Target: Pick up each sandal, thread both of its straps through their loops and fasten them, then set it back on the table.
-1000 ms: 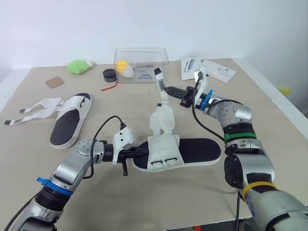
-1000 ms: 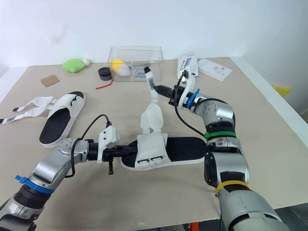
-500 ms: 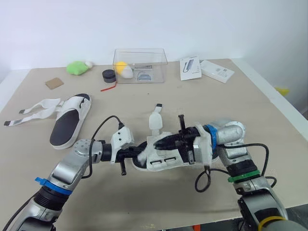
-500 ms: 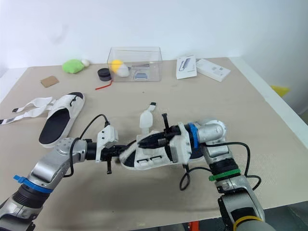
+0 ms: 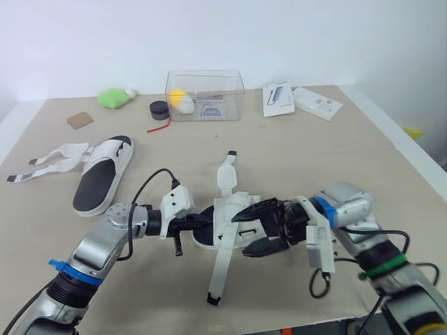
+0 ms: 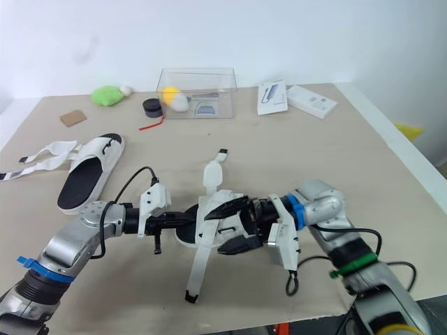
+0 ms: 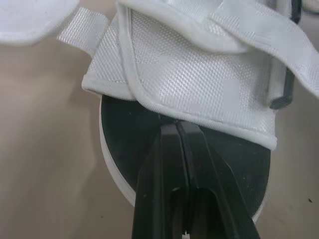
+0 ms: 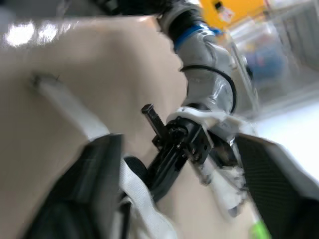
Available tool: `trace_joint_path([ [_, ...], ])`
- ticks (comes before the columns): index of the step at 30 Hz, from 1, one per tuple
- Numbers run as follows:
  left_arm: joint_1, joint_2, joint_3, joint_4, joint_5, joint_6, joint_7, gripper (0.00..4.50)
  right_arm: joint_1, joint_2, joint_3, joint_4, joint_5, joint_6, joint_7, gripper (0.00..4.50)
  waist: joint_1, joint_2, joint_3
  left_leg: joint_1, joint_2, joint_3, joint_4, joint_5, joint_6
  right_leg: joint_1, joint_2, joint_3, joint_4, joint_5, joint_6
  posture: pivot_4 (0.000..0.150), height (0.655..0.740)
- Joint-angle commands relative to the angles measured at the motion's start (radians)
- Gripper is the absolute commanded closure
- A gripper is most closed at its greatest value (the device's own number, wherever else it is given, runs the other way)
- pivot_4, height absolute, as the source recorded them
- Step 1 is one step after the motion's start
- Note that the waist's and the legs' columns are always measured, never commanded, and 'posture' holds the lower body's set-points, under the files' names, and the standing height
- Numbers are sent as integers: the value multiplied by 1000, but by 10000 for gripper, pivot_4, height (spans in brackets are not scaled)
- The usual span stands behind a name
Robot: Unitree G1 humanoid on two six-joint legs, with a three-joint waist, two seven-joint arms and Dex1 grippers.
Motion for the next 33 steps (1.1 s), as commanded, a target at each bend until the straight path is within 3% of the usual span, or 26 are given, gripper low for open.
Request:
trace_joint_path([
  [1,35,20,0,-2,7,28,-2,45000,85,-133,-65,-233,172,442,-142,458,0,0,0,0,0,0,0,0,0,0,0,-1,0,0,0,1500,7400],
  [4,39,18,1,-4,7,32,-3,45000,150,-302,-89,-401,454,891,-219,458,-2,0,0,0,0,0,0,0,0,0,-1,-2,0,-1,0,1500,7400],
  [7,33,13,-1,3,9,34,-5,45000,192,-388,-113,-479,677,1183,-266,458,-1,-2,-1,1,0,-1,0,0,0,0,0,-3,0,-1,0,1500,7400],
  [13,24,12,5,7,8,38,-5,45000,204,-411,-131,-523,799,1526,-362,458,-1,-2,-1,0,-1,-2,0,0,0,0,0,-4,-1,-1,0,1500,7400],
  [19,25,17,8,0,6,45,-4,45000,231,-287,-141,-534,843,1700,-580,458,-1,-3,-2,-2,-1,-2,0,-1,0,-1,1,-4,-2,-2,2,1500,7400],
  [28,14,14,2,5,4,47,-7,45000,192,-39,-156,-466,1052,1859,-968,458,-3,-4,-3,-3,-1,-2,1,-1,0,-1,1,-4,-2,-1,3,1500,7400],
  [33,10,9,-1,6,4,48,-3,45000,159,35,-126,-434,1002,1918,-1032,458,-2,-5,-3,-4,-1,-3,1,-1,0,-1,1,-4,-2,-1,3,1500,7400],
])
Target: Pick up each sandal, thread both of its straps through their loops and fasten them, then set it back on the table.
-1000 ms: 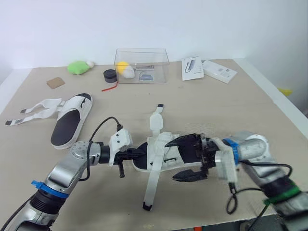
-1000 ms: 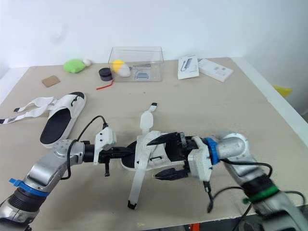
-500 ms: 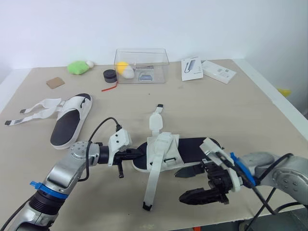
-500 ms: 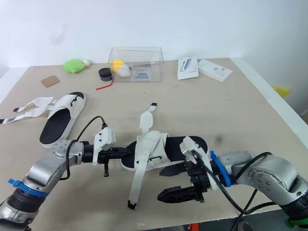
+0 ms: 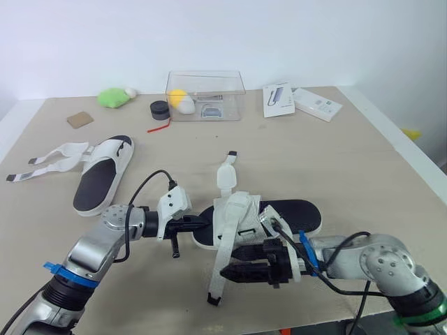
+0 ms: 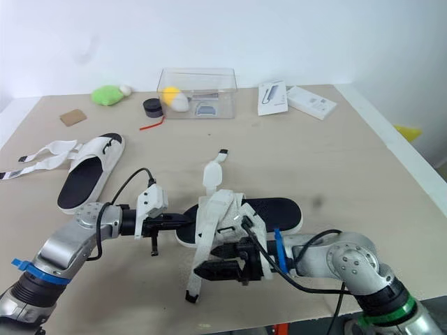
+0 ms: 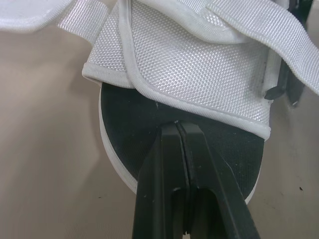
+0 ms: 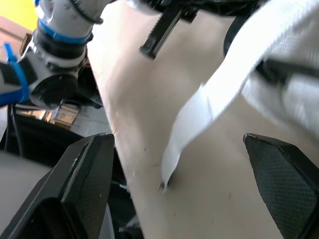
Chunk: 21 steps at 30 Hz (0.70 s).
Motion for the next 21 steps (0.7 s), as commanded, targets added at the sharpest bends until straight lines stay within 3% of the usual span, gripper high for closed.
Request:
trace_joint_path([
  [1,6,4,-14,12,13,21,0,45000,-14,34,3,5,-6,40,-27,458,0,0,0,0,0,0,0,0,0,0,0,0,0,0,0,1500,7400],
  [5,10,5,-8,7,12,24,6,45000,-25,50,3,0,-27,84,0,17351,0,0,0,0,0,0,0,0,0,0,0,0,0,1,3,1500,7400],
  [8,13,6,-5,4,10,24,8,45000,-29,42,6,8,-53,125,12,33341,0,0,0,0,0,0,0,0,0,0,0,0,0,1,2,1500,7400],
  [11,12,3,-6,5,12,23,10,45000,-38,43,-4,16,-60,157,26,44425,0,0,0,0,0,0,0,0,0,0,0,0,0,0,0,1500,7400],
  [16,4,-2,-8,13,13,20,10,45000,-144,20,-56,110,69,248,65,44425,-1,0,0,0,0,0,0,0,0,0,0,0,0,0,0,1500,7400],
  [21,1,-7,-10,23,17,12,7,45000,-465,-35,-68,500,287,385,96,44425,-2,0,1,-1,-1,1,1,0,1,0,0,2,-1,1,2,1500,7400],
])
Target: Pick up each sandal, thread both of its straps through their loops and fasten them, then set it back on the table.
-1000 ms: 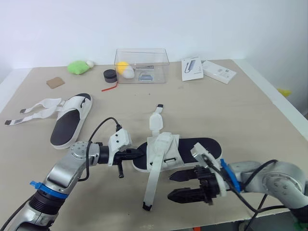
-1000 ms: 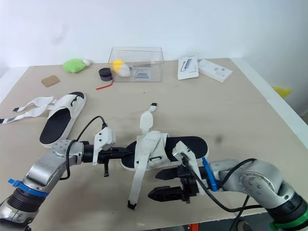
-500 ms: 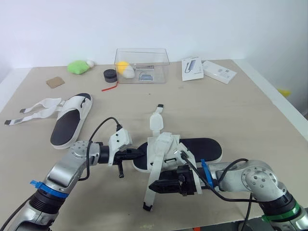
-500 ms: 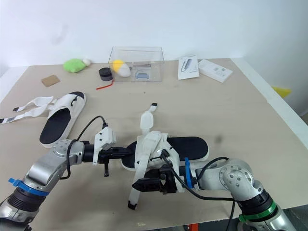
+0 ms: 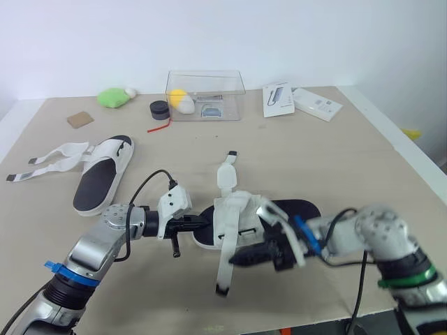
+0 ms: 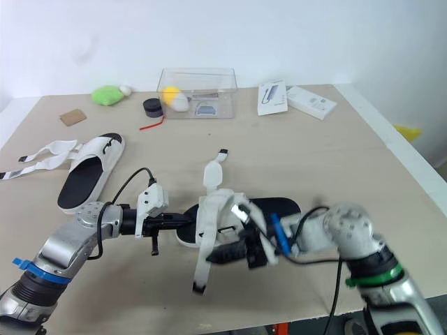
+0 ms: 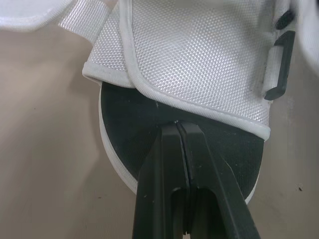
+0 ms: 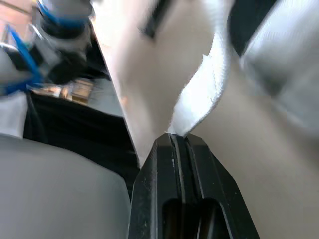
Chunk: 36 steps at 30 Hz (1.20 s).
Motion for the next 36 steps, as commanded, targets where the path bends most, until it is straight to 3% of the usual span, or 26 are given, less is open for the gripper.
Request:
trace_joint_path([
  [1,5,-1,-12,18,18,5,4,45000,-235,-39,-28,295,165,102,44,44425,-1,0,0,0,0,1,0,0,0,0,0,0,0,0,0,1500,7400],
  [6,8,-9,-17,23,23,-4,5,45000,-380,-57,2,450,125,178,85,44425,4,-3,-1,-2,1,0,-1,-1,3,0,1,-3,-1,0,1,1500,7400],
  [12,11,-18,-19,25,28,-13,10,45000,-405,-104,90,452,-15,178,193,44425,5,-2,-2,-15,-1,-2,1,-2,4,-12,-2,-5,0,0,4,1500,7400],
  [25,23,-28,-16,22,34,-16,18,45000,-506,-50,145,524,-471,160,498,44425,4,-1,-2,-15,-2,0,4,-2,5,-12,-2,-1,0,3,7,1500,7400],
  [36,17,-33,-17,28,38,-19,17,45000,-523,-75,220,499,-670,138,736,44425,4,-1,-2,-15,-2,0,4,-2,5,-13,-2,-1,0,3,7,1500,7400],
])
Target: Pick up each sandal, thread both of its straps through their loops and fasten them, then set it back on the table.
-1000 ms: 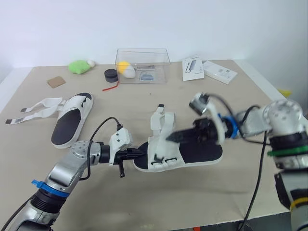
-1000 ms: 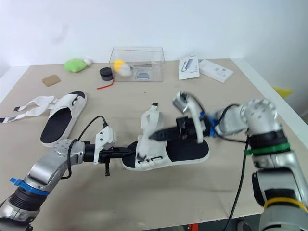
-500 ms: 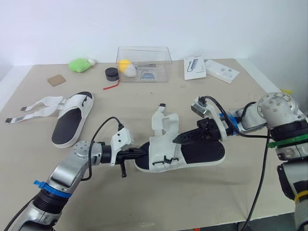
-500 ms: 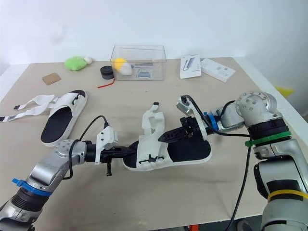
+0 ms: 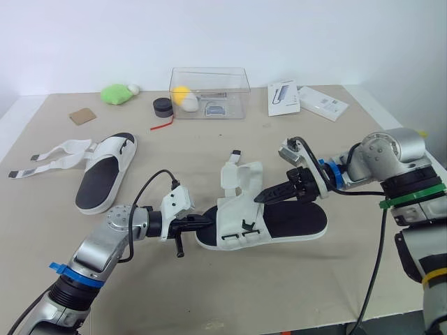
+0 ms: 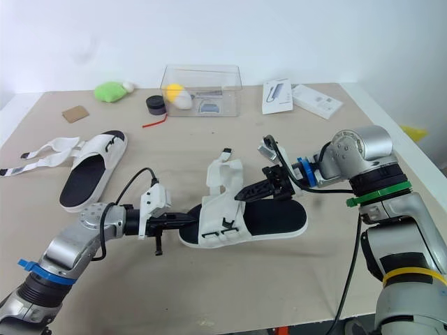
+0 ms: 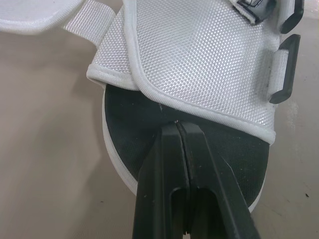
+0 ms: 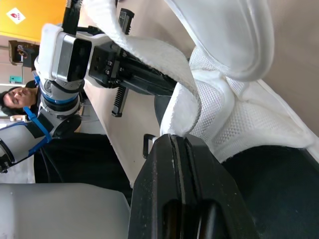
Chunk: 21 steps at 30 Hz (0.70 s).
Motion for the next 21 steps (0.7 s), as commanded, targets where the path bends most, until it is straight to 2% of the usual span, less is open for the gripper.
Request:
trace_joint_path([
  [1,11,-1,-17,27,27,5,15,45000,-35,-28,11,-26,-40,-4,80,44425,0,0,0,0,0,0,0,0,0,0,0,0,0,0,0,1500,7400],
  [11,14,-11,-19,33,30,-3,22,45000,-92,-15,39,21,-135,-7,191,44425,0,0,0,0,0,0,1,0,0,0,0,0,0,0,0,1500,7400],
  [21,18,-14,-18,31,30,-4,28,45000,-85,-15,65,-5,-184,-12,245,44425,1,0,0,0,0,0,2,0,0,0,-1,0,0,0,0,1500,7400],
])
